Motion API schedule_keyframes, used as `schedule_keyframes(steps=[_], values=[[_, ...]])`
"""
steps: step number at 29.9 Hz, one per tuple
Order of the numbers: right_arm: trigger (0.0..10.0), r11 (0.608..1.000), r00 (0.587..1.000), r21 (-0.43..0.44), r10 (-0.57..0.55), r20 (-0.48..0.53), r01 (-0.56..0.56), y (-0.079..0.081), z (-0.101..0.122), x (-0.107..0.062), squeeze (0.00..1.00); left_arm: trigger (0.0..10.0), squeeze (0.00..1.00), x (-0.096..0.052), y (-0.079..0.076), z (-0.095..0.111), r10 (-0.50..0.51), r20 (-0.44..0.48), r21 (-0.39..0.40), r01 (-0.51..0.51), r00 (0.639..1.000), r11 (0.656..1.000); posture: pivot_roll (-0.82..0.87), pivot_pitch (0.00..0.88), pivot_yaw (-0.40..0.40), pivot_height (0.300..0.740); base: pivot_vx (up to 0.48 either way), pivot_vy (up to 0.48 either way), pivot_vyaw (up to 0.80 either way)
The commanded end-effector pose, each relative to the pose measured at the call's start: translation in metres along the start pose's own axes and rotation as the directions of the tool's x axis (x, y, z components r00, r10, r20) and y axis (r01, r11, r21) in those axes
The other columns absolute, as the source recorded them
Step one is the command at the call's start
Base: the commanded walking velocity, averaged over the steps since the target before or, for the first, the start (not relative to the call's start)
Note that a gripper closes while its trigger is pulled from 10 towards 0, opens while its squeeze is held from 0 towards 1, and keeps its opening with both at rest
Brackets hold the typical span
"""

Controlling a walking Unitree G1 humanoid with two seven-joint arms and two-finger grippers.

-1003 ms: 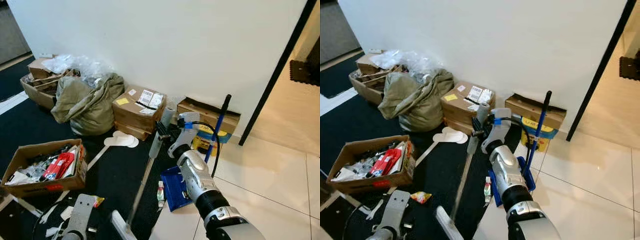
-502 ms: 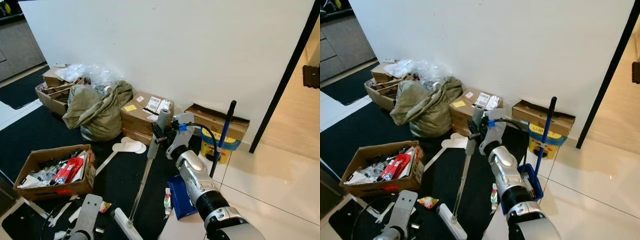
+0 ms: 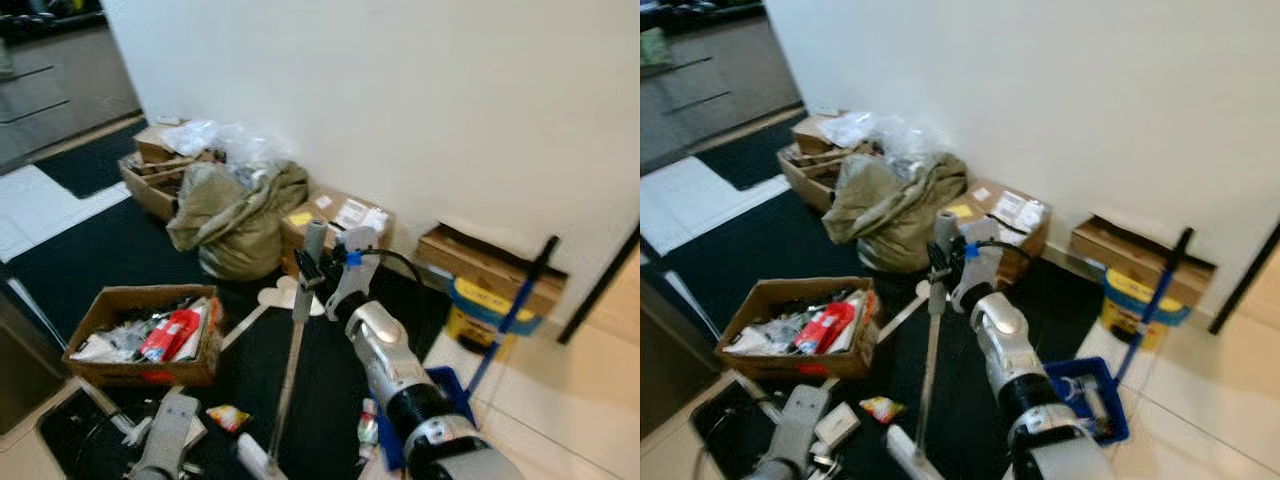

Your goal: Sweep floor

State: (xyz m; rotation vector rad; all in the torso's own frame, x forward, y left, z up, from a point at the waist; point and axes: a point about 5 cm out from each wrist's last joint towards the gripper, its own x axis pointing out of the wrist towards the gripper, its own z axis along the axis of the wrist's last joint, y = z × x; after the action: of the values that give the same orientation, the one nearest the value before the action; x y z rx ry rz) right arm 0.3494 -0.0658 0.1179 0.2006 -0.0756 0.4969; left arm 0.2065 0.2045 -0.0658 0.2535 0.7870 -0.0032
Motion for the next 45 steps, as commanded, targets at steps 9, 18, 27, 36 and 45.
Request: schedule_keyframes(steps=[9, 18, 27, 36, 45], values=[[10.0, 0.998, 0.998, -0.009, -0.057, 0.016, 0.057, -0.002, 0.009, 0.006, 0.0, 10.0, 0.0, -0.002, 0.004, -0.007, -0.001, -0.029, 0.008, 0.002, 1.0, 1.0, -0.03, 0.0, 0.07, 0.74, 0.287, 0.0, -0.09], [10.0, 0.987, 0.987, -0.023, -0.162, -0.007, 0.162, -0.017, 0.007, 0.003, 0.0, 10.0, 0.0, -0.002, 0.001, -0.008, -0.015, -0.031, 0.007, 0.015, 0.999, 1.0, -0.04, 0.0, 0.073, 0.74, 0.027, 0.0, -0.8], [10.0, 0.977, 0.976, -0.004, -0.214, -0.031, 0.214, -0.02, 0.004, 0.002, 0.0, 10.0, 0.0, -0.003, -0.001, -0.011, -0.025, -0.037, 0.014, 0.025, 0.999, 1.0, -0.04, 0.0, 0.072, 0.74, 0.0, 0.0, -0.7], [10.0, 0.955, 0.953, 0.05, -0.287, -0.102, 0.293, -0.015, -0.006, 0.004, 0.0, 10.0, 0.0, -0.005, -0.002, -0.019, -0.031, -0.06, 0.021, 0.032, 0.998, 0.999, -0.04, 0.004, 0.066, 0.74, 0.0, 0.0, 0.0], [10.0, 0.904, 0.899, -0.011, -0.426, -0.102, 0.427, -0.024, -0.006, 0.002, 0.0, 10.0, 0.0, -0.007, -0.006, -0.025, -0.041, -0.073, 0.027, 0.043, 0.996, 0.999, -0.04, 0.018, 0.057, 0.74, 0.0, 0.0, 0.0]])
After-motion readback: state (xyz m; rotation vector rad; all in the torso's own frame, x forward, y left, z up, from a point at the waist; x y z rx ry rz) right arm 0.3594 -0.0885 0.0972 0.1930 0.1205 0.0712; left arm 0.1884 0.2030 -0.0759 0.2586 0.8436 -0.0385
